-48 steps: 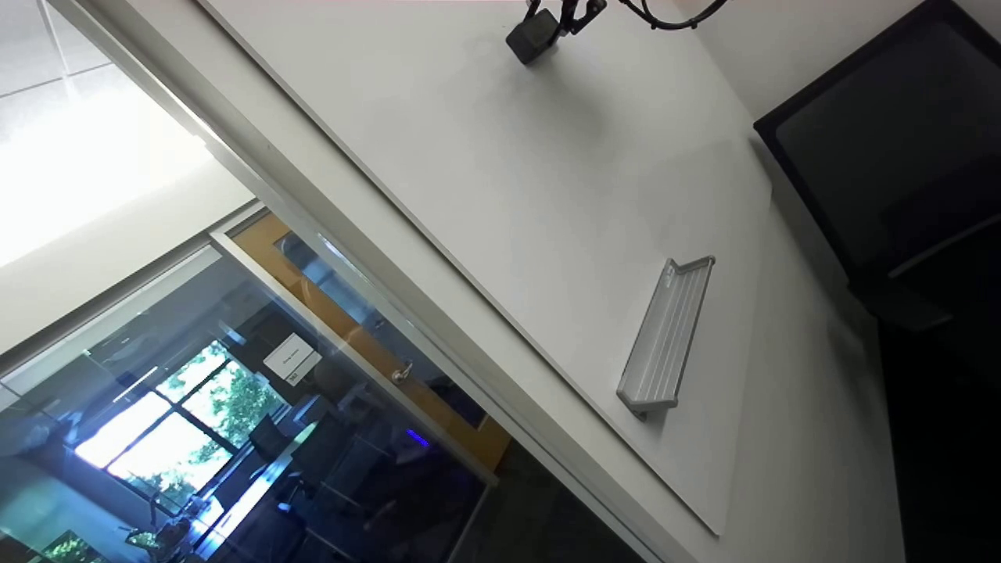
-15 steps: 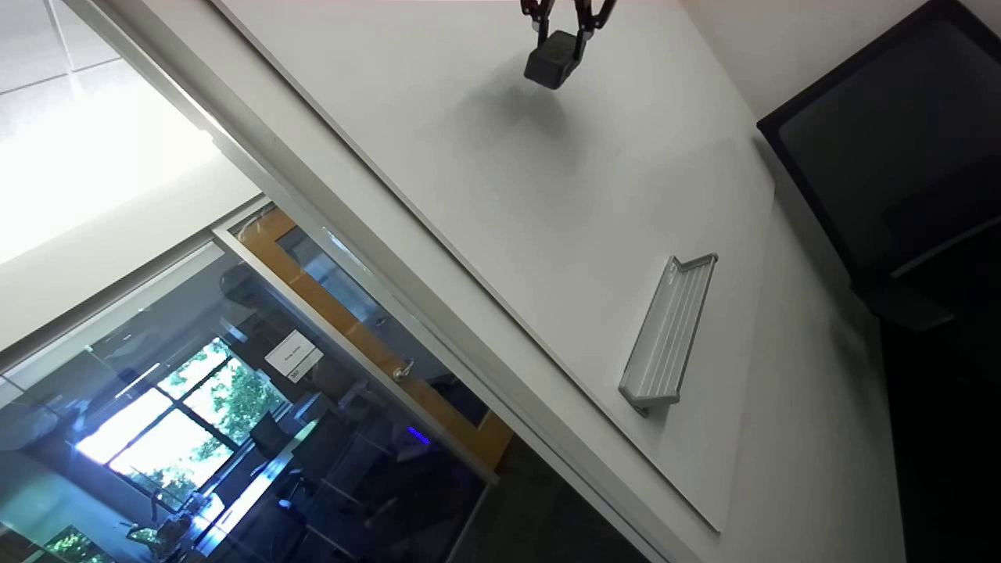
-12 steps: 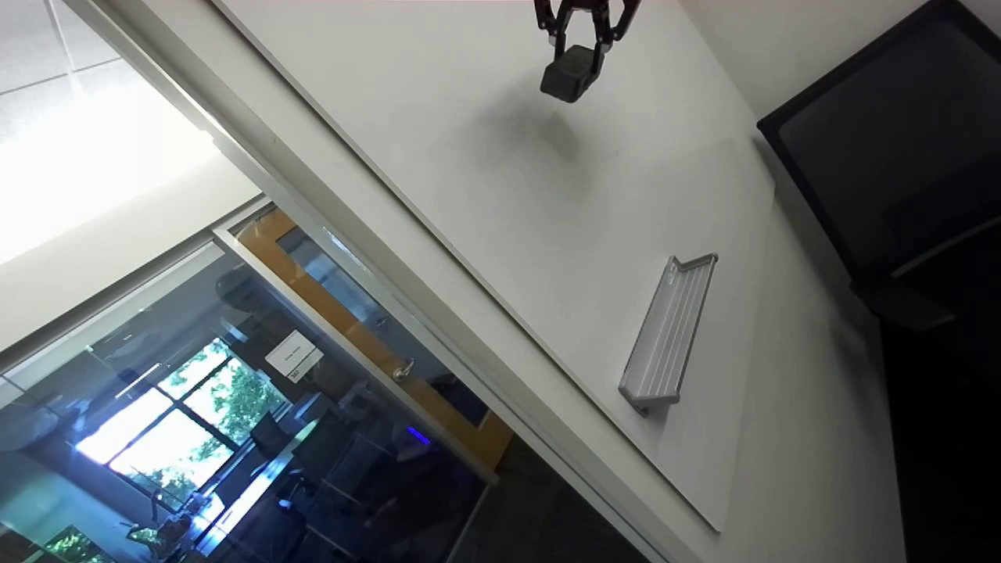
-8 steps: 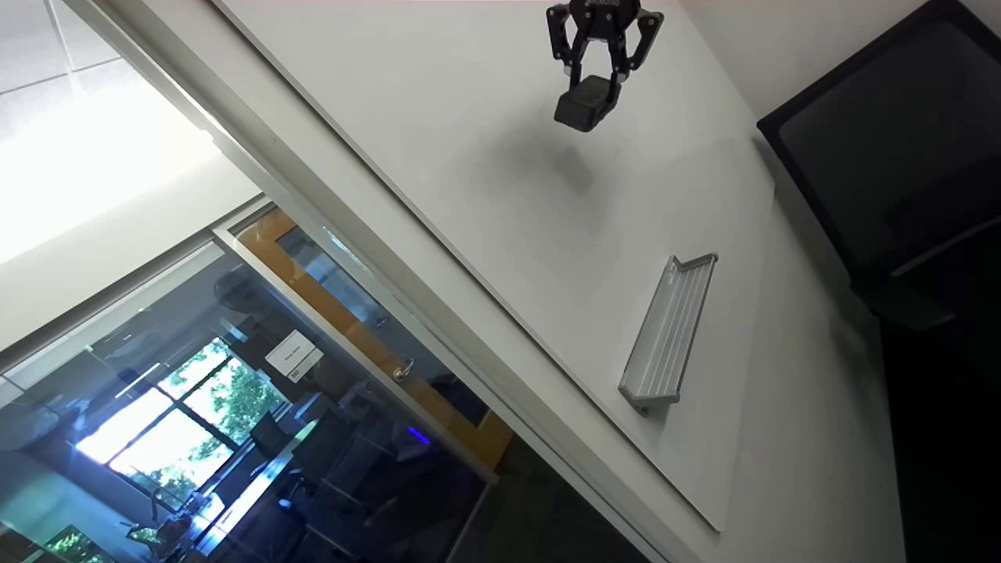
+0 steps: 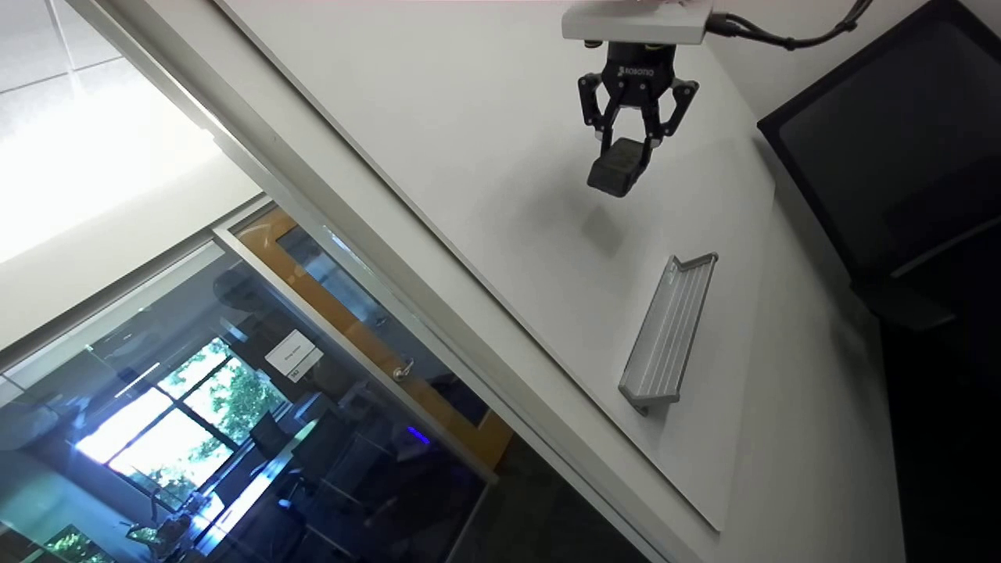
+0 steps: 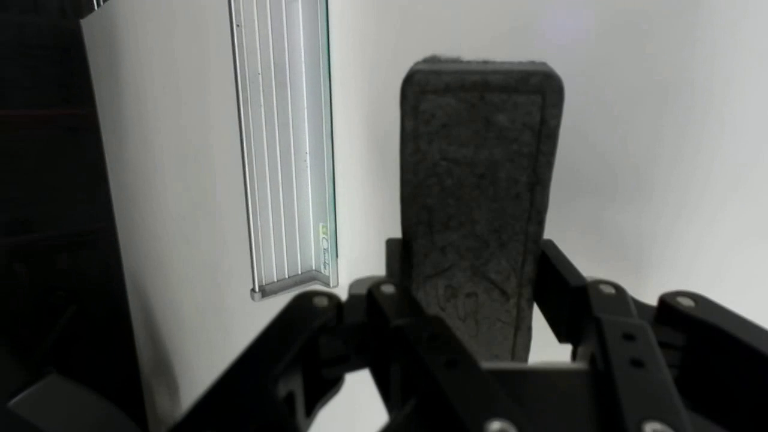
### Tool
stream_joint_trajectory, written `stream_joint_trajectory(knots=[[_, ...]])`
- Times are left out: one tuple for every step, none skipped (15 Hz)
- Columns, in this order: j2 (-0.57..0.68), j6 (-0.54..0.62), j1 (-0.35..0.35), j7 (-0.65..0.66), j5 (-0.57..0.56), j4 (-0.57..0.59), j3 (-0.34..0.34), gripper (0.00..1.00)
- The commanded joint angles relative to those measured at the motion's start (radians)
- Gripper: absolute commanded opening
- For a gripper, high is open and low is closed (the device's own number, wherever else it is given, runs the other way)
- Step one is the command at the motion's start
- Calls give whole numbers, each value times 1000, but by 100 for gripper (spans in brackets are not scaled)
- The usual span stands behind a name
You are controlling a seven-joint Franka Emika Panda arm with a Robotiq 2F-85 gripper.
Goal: Take the eraser and rub off the contents on the whiteboard
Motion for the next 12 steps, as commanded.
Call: stream_joint_trajectory(knots=[[28,70,3,-105,118,-32,37,28],[37,85,42,-122,134,-38,8,28],[44,87,47,-140,162,-43,9,28],[47,75,50,-145,173,-49,9,28],[40,43,-12,-118,142,-36,55,53],[46,43,-8,-126,152,-39,56,53],[50,43,-6,-126,155,-41,56,53],[51,43,-6,-126,155,-41,56,53],[51,43,-6,-126,155,-41,56,53],[51,43,-6,-126,155,-41,56,53],[51,43,-6,-126,156,-41,56,28],[61,52,-1,-140,169,-43,60,28]])
